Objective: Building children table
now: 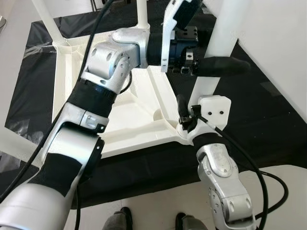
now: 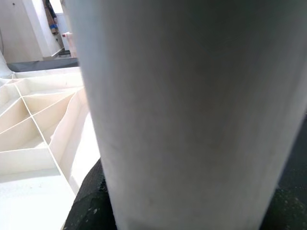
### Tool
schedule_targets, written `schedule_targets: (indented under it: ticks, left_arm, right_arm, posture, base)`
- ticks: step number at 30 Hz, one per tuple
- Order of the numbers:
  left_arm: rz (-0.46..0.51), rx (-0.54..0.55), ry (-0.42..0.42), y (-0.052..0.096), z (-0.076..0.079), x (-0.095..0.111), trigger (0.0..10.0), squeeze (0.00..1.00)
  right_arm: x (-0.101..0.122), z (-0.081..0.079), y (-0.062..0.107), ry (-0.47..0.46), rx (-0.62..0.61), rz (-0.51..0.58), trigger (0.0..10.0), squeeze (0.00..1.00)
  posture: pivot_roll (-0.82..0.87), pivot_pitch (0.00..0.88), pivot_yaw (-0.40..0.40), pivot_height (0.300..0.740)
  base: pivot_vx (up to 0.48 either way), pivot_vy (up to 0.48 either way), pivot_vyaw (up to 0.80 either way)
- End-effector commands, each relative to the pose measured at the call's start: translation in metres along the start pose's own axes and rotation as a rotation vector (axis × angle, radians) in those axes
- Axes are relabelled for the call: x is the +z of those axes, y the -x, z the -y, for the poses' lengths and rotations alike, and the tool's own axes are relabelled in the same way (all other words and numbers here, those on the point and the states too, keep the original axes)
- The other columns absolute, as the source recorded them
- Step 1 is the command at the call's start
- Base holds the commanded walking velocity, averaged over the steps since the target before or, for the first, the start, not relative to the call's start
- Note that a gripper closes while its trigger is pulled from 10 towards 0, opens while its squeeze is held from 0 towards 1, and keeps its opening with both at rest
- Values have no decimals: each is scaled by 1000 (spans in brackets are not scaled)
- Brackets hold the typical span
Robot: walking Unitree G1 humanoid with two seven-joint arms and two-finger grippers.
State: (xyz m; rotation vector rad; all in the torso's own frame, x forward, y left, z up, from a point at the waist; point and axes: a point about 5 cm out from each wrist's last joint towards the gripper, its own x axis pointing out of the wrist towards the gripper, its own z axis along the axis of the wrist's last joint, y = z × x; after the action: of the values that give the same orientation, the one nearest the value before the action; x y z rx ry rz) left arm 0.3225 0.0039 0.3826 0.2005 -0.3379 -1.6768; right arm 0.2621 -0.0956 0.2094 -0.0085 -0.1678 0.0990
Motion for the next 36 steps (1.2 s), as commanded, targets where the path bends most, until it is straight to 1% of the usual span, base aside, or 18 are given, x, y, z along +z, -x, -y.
schedule_targets:
  ticks: [1,7,8,9,11,14,16,17,19,21,23,24,25,28,33,34,35,36]
  left_arm:
    - [-29,12,-21,1,-4,0,0,0]
    - [-47,5,-44,3,-7,-1,0,0]
    - [-52,8,-46,4,-9,-1,0,0]
    - [-52,8,-46,4,-9,-1,0,0]
    - [-55,10,-45,5,-10,-2,0,0]
    - [-55,10,-44,6,-10,-2,0,0]
    - [-59,9,-38,8,-9,-4,0,0]
    - [-59,9,-38,8,-9,-4,0,0]
    - [-59,1,-35,9,-9,-7,0,0]
    - [-57,-5,-32,9,-8,-9,0,0]
    - [-57,-8,-32,9,-8,-10,0,0]
    - [-56,-12,-32,9,-8,-10,0,0]
    - [-53,-15,-31,9,-7,-10,0,0]
    - [-50,-25,-30,9,-7,-10,0,0]
    - [-53,-34,-28,10,-6,-11,0,0]
    - [-56,-37,-28,10,-5,-12,0,0]
    - [-58,-41,-29,10,-5,-12,0,0]
    - [-58,-41,-29,10,-5,-12,0,0]
  right_arm:
    - [-42,-20,6,-61,91,-233,10000,0]
    - [-39,-18,4,-63,120,-218,10000,0]
    - [-30,-17,1,-95,232,-171,10000,1000]
    - [-30,-17,1,-95,232,-171,10000,1000]
    - [-21,-16,-2,-123,322,-126,10000,1000]
    - [-18,-15,-4,-134,353,-109,10000,1000]
    - [-1,1,-12,-123,541,-29,10000,1000]
    - [-1,1,-12,-123,541,-29,10000,1000]
    - [13,25,-21,30,694,37,10000,1000]
    - [19,45,-30,148,782,33,10000,1000]
    - [20,51,-33,172,805,25,10000,1000]
    - [20,58,-37,196,841,9,10000,333]
    - [19,62,-42,211,880,-16,10000,0]
    - [17,70,-52,222,960,-58,10000,0]
    - [17,71,-59,192,1010,-72,10000,0]
    - [16,73,-64,178,1040,-75,4471,0]
    - [16,74,-67,169,1061,-76,3176,0]
    - [16,74,-67,169,1061,-76,3176,0]
  posture:
    - [17,263,59,740]
    - [18,264,55,740]
    - [16,263,55,740]
    - [16,263,55,740]
    - [14,262,54,740]
    - [14,262,54,740]
    - [10,261,48,740]
    - [10,261,48,740]
    - [9,260,46,740]
    - [8,259,43,740]
    - [8,259,43,740]
    - [6,259,42,740]
    - [8,260,40,740]
    - [13,259,39,740]
    - [17,261,39,740]
    - [19,261,38,740]
    - [19,261,38,740]
    - [19,261,38,740]
  base:
    - [0,0,0]
    - [0,0,0]
    - [0,0,0]
    - [0,0,0]
    - [0,0,0]
    - [0,0,0]
    - [0,0,0]
    - [0,0,0]
    - [0,0,0]
    - [0,0,0]
    - [0,0,0]
    - [0,0,0]
    - [0,0,0]
    - [0,0,0]
    - [0,0,0]
    - [0,0,0]
    - [0,0,0]
    - [0,0,0]
